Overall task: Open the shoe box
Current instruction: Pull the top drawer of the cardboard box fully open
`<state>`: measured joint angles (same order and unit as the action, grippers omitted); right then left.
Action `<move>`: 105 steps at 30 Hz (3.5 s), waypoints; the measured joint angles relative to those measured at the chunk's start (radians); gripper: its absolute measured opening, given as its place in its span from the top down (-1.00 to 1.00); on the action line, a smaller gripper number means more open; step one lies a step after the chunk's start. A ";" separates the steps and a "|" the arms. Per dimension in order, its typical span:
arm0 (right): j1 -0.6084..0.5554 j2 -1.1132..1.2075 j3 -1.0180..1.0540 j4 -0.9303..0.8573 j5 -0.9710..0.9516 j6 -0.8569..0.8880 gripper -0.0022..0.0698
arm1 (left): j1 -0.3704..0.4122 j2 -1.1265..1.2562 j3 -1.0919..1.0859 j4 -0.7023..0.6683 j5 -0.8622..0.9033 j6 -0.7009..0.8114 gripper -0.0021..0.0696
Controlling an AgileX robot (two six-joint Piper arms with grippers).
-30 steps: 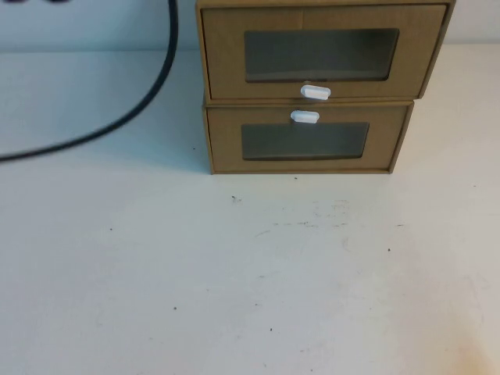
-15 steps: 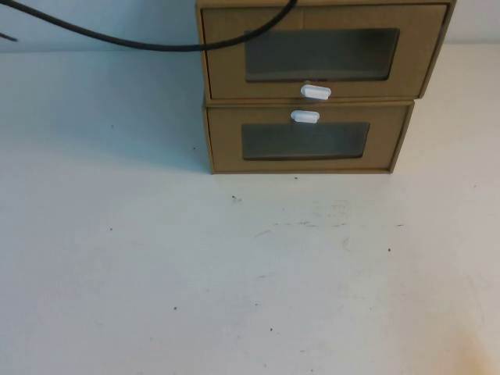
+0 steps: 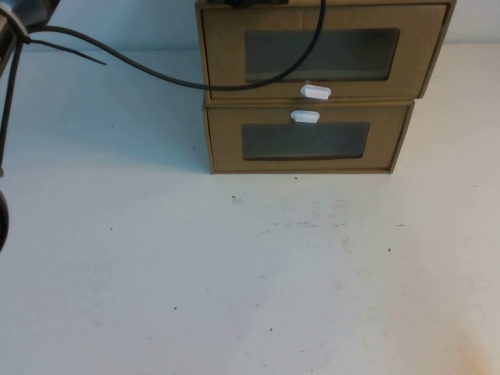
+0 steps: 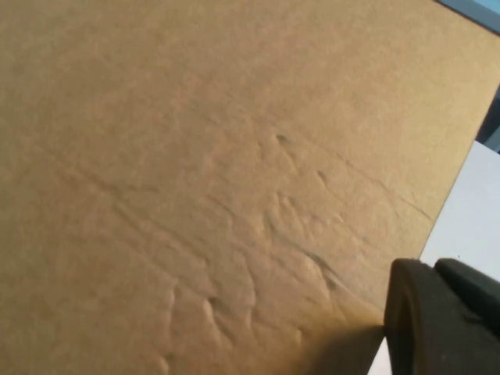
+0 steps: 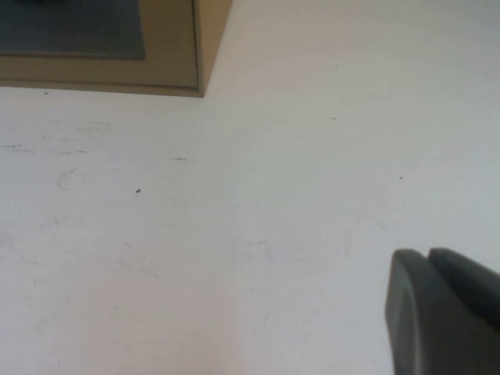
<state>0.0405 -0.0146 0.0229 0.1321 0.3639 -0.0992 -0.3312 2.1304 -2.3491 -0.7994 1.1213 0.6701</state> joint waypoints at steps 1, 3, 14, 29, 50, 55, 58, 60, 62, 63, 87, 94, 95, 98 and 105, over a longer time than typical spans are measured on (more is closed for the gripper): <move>0.000 0.000 0.000 0.000 0.000 0.000 0.98 | 0.000 0.000 -0.002 0.002 0.000 -0.002 0.95; 0.000 0.000 0.000 0.000 0.000 0.000 0.98 | 0.000 0.000 -0.006 0.006 0.000 -0.006 0.95; 0.000 0.000 0.000 0.000 0.000 0.000 0.98 | 0.000 0.000 -0.006 0.015 -0.015 -0.010 0.95; 0.000 0.000 0.000 0.000 0.000 0.000 0.98 | 0.000 0.029 -0.006 0.006 -0.118 -0.008 0.95; 0.000 0.000 -0.002 0.820 -0.325 -0.005 0.98 | 0.000 0.033 -0.009 0.000 -0.124 -0.020 0.95; 0.000 0.103 -0.155 0.774 -0.116 -0.016 0.98 | 0.000 0.033 -0.009 0.000 -0.120 -0.029 0.95; 0.000 0.265 -0.310 0.683 0.057 -0.018 0.98 | 0.000 0.033 -0.009 0.000 -0.107 -0.031 0.95; 0.000 0.390 -0.406 0.622 0.189 -0.030 0.98 | 0.000 0.033 -0.009 0.000 -0.103 -0.031 0.95; 0.000 0.489 -0.493 0.573 0.291 -0.076 0.98 | 0.000 0.033 -0.009 0.000 -0.097 -0.033 0.95; 0.000 0.536 -0.535 0.558 0.337 -0.101 0.98 | 0.000 0.033 -0.009 -0.002 -0.097 -0.035 0.95; 0.718 1.164 -0.860 -0.755 0.424 0.382 0.98 | 0.000 0.033 -0.016 0.010 -0.044 -0.074 0.95; 0.872 1.296 -0.862 -1.331 0.432 0.629 0.98 | 0.000 0.033 -0.016 0.011 -0.044 -0.077 0.95; 0.882 1.307 -0.862 -1.401 0.427 0.660 0.98 | 0.000 0.033 -0.016 0.011 -0.044 -0.077 0.95; 0.890 1.336 -0.862 -1.596 0.385 0.755 0.98 | 0.000 0.033 -0.016 0.011 -0.044 -0.079 0.95; 0.895 1.434 -0.895 -1.774 0.305 0.847 0.97 | 0.000 0.033 -0.016 0.011 -0.044 -0.100 0.95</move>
<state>0.9358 1.4189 -0.8723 -1.6417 0.6689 0.7479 -0.3312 2.1636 -2.3656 -0.7881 1.0770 0.5698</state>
